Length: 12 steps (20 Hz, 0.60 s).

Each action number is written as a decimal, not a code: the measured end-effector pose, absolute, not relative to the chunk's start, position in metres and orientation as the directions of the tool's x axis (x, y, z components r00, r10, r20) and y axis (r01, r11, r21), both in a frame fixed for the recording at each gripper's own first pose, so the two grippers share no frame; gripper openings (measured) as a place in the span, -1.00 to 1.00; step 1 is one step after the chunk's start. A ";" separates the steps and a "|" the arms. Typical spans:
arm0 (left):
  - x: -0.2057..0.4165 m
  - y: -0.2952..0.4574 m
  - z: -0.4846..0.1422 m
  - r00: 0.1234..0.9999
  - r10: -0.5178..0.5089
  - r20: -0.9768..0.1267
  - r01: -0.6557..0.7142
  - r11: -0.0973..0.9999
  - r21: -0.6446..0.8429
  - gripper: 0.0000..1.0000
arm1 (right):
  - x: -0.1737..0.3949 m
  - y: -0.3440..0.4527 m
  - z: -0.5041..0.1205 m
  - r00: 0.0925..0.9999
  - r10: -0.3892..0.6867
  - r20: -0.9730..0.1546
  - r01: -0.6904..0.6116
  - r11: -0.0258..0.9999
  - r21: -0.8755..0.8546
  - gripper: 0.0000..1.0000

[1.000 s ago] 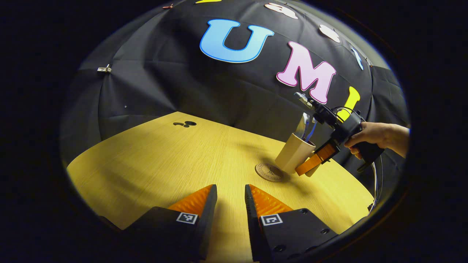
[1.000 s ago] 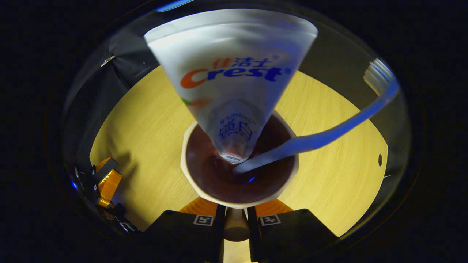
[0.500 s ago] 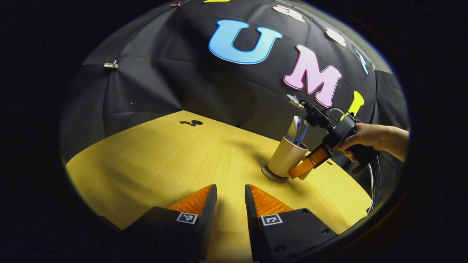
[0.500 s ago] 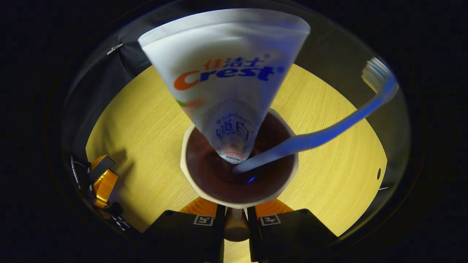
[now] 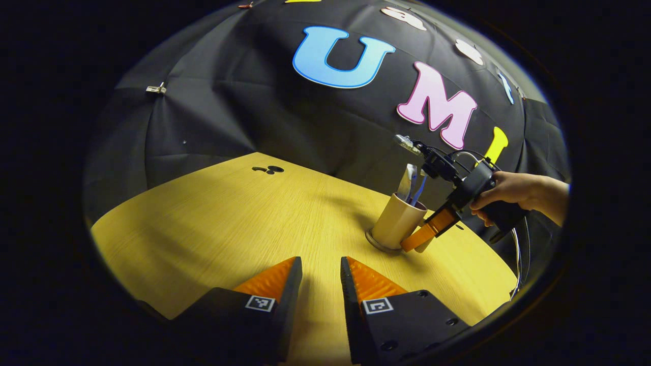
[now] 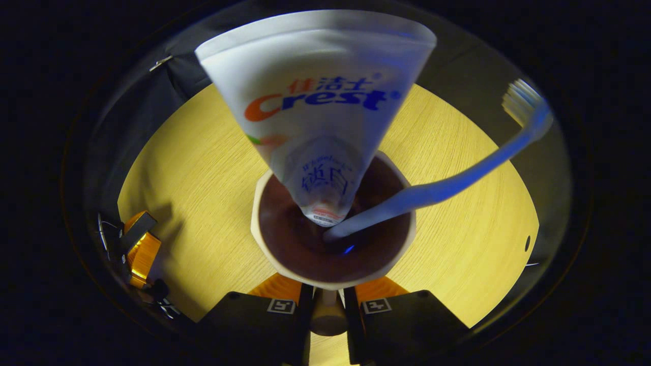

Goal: Put the toothbrush and toothpaste on the desktop into the cup, then pick up the cup and place it on the coaster on the desktop.

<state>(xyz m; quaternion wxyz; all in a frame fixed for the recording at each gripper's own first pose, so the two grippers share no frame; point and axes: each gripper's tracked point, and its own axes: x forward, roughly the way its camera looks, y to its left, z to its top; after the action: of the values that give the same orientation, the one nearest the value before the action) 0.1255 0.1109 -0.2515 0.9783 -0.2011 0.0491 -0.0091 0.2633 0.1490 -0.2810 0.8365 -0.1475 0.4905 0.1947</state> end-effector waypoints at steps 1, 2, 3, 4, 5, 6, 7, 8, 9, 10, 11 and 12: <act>0.125 0.112 -0.251 0.995 -0.039 -0.093 -0.001 0.920 -0.392 -0.04 | 0.263 0.148 -0.279 0.445 0.183 -0.877 -0.474 0.879 -0.057 -0.34; 0.124 0.110 -0.249 0.995 -0.039 -0.096 -0.001 0.921 -0.390 -0.04 | 0.262 0.149 -0.279 0.445 0.186 -0.876 -0.480 0.875 -0.058 -0.32; 0.124 0.110 -0.250 0.994 -0.039 -0.099 -0.002 0.922 -0.388 -0.03 | 0.263 0.150 -0.278 0.447 0.191 -0.874 -0.484 0.873 -0.057 -0.31; 0.124 0.109 -0.252 0.994 -0.040 -0.104 -0.003 0.923 -0.386 -0.04 | 0.262 0.151 -0.277 0.454 0.196 -0.869 -0.485 0.873 -0.056 -0.29; 0.123 0.109 -0.252 0.993 -0.039 -0.107 -0.005 0.924 -0.383 -0.04 | 0.263 0.152 -0.275 0.461 0.203 -0.864 -0.486 0.873 -0.054 -0.33; 0.123 0.107 -0.252 0.993 -0.040 -0.110 -0.004 0.925 -0.379 -0.04 | 0.264 0.153 -0.272 0.471 0.208 -0.857 -0.484 0.873 -0.054 -0.13; 0.123 0.107 -0.252 0.993 -0.040 -0.113 -0.005 0.927 -0.374 -0.04 | 0.265 0.153 -0.267 0.483 0.217 -0.848 -0.483 0.874 -0.051 -0.27; 0.124 0.105 -0.253 0.992 -0.042 -0.115 -0.004 0.929 -0.369 -0.03 | 0.263 0.151 -0.264 0.496 0.226 -0.838 -0.480 0.876 -0.048 -0.18; 0.125 0.104 -0.252 0.992 -0.043 -0.118 -0.003 0.931 -0.364 -0.03 | 0.263 0.152 -0.259 0.512 0.237 -0.825 -0.477 0.878 -0.044 -0.13; 0.126 0.103 -0.253 0.992 -0.044 -0.118 -0.001 0.934 -0.358 -0.04 | 0.262 0.151 -0.251 0.533 0.250 -0.808 -0.475 0.879 -0.042 -0.12; 0.126 0.102 -0.251 0.992 -0.043 -0.119 -0.002 0.936 -0.353 -0.03 | 0.261 0.150 -0.242 0.556 0.264 -0.788 -0.474 0.880 -0.040 -0.08; 0.130 0.099 -0.250 0.992 -0.042 -0.120 -0.002 0.938 -0.348 -0.03 | 0.260 0.147 -0.233 0.580 0.273 -0.767 -0.471 0.881 -0.043 -0.07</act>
<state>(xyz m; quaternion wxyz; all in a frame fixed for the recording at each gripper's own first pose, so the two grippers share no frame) 0.1297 0.0995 -0.2496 0.9823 -0.1763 0.0630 -0.0101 0.2603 0.1472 -0.2327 0.8806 -0.1217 0.4064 0.2112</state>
